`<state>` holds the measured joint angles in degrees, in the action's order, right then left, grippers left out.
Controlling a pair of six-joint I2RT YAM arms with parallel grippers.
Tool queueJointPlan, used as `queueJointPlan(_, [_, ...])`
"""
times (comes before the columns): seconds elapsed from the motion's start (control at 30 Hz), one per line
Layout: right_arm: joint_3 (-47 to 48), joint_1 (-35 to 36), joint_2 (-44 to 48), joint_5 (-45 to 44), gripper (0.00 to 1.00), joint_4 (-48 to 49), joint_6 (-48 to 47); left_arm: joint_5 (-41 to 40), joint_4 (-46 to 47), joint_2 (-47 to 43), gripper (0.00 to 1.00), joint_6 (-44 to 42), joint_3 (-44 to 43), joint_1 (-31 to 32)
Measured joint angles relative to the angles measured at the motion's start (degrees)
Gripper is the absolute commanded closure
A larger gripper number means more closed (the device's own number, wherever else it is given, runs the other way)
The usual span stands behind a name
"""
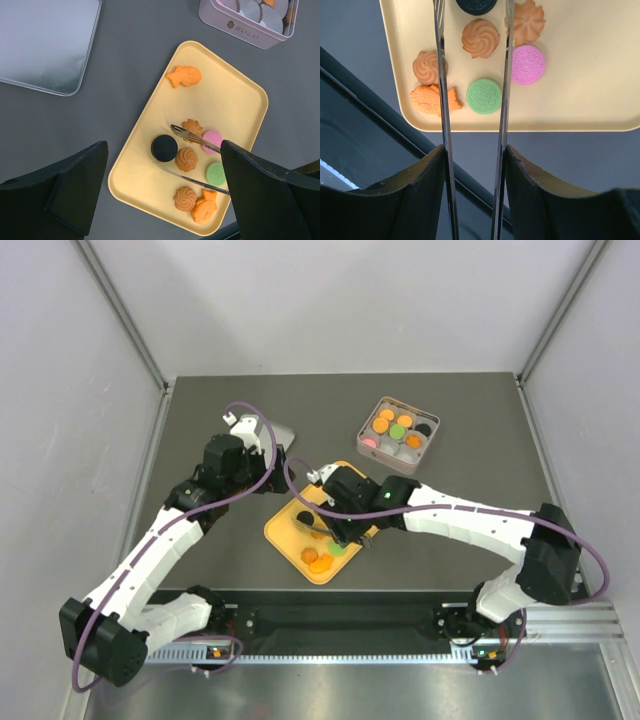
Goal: Pack the cookies
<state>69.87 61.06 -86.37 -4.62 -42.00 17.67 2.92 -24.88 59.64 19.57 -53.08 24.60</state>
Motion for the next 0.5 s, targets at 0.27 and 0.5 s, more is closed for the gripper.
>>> queueJointPlan(0.27, [1.53,1.81,-2.1,-2.86,0.53,-1.03,0.15,0.0,0.0,0.0,0.01,0.0,0.0,0.0])
queueJointPlan(0.5, [1.95,3.21,-3.72,-4.55,0.6,-1.16,0.17,0.0,0.0,0.0,0.01,0.0,0.0,0.0])
